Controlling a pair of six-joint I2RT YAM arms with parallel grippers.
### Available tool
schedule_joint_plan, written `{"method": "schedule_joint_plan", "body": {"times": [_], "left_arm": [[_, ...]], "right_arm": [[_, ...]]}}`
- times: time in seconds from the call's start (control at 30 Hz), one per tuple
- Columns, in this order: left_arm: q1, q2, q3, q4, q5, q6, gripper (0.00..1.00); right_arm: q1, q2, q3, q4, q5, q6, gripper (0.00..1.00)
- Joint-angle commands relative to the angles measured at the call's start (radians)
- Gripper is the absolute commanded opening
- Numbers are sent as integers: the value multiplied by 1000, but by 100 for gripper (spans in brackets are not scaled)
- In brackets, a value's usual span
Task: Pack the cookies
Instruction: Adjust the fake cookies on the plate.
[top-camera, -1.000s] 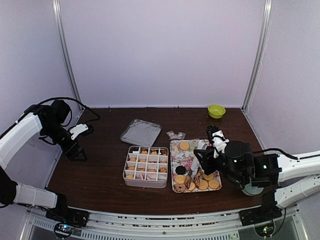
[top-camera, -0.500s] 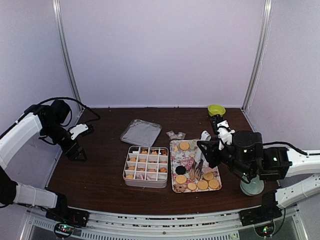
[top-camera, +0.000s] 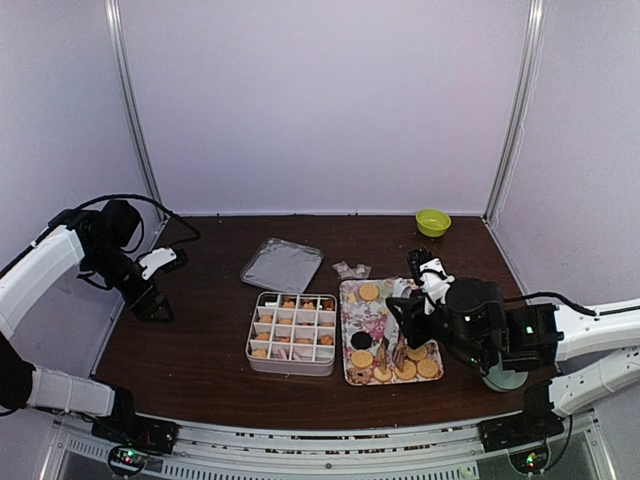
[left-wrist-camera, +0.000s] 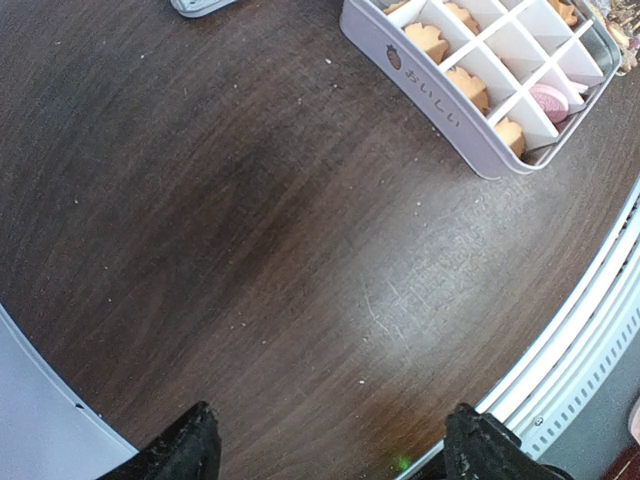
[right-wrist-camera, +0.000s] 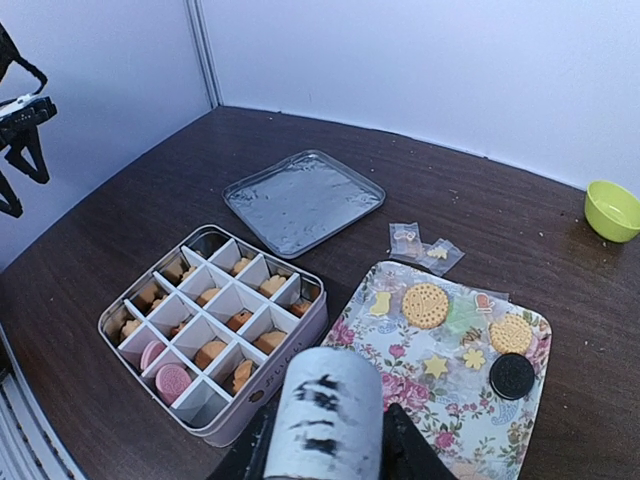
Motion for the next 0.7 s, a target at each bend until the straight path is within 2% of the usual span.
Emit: {"method": "schedule_joint_plan", "body": {"times": [0.0,0.67], "left_arm": [[7,-11,20,19,8,-6,80],[7,-10,16,18,9,-8,80]], "right_arm": [[12,17,-26,53,3,35,33],[37,-49,-7,55,14,31,34]]}}
